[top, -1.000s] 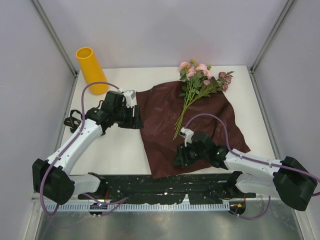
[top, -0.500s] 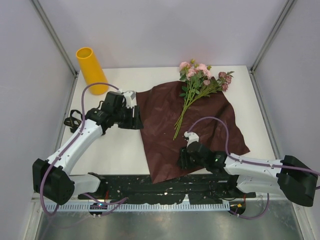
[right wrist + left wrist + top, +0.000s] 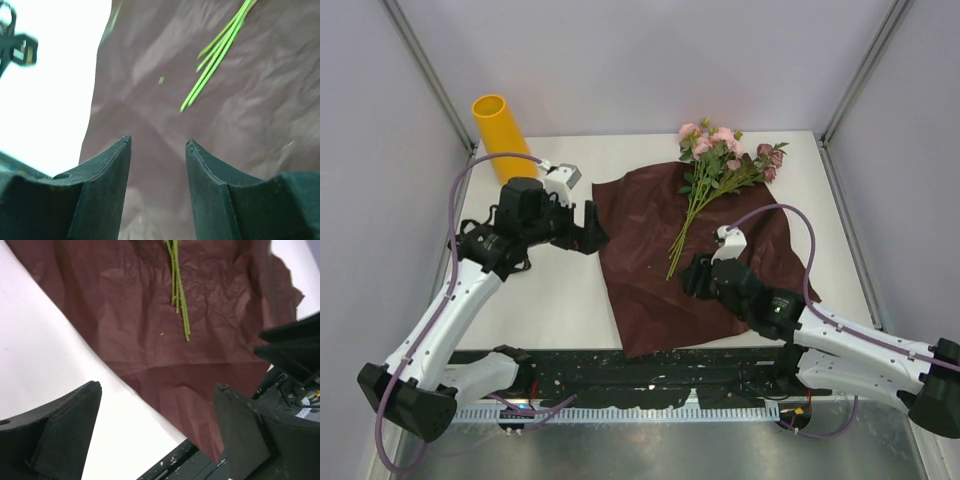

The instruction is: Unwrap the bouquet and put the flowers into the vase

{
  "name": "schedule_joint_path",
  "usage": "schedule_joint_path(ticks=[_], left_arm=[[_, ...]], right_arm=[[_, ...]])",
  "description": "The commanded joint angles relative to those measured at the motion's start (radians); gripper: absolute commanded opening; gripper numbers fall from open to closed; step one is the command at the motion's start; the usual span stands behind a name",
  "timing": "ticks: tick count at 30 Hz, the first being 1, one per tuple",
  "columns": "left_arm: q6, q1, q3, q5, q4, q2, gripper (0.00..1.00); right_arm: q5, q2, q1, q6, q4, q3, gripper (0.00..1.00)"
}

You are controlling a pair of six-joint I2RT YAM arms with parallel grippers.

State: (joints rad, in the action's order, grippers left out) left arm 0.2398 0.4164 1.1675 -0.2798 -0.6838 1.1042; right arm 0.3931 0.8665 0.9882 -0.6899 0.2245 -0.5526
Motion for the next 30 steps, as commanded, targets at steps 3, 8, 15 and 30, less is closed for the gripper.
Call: schedule_joint_path(ticks=[3,8,15,30], left_arm=[[-0.019,-0.005,-0.117,-0.117,0.148,-0.113,1.0],[-0.007,-0.005,-0.219,-0.067,0.247,-0.207,1.0],[-0.002,-0.005,-0.215,-0.053,0.216,-0.205,1.0],[-0.005,-0.005,-0.213,-0.009,0.184,-0.196,0.99]], right_arm=[[0.144,0.112,-0.176,0.174,-0.169,-0.125,0.54],[-0.011,0.297,-0.419,0.159,-0.298,-0.188,0.56],[-0.117,0.653,-0.552,0.113,-0.33,-0.395,0.5],[-0.187,1.006,-0.611,0.038,-0.281,-0.655,0.36]])
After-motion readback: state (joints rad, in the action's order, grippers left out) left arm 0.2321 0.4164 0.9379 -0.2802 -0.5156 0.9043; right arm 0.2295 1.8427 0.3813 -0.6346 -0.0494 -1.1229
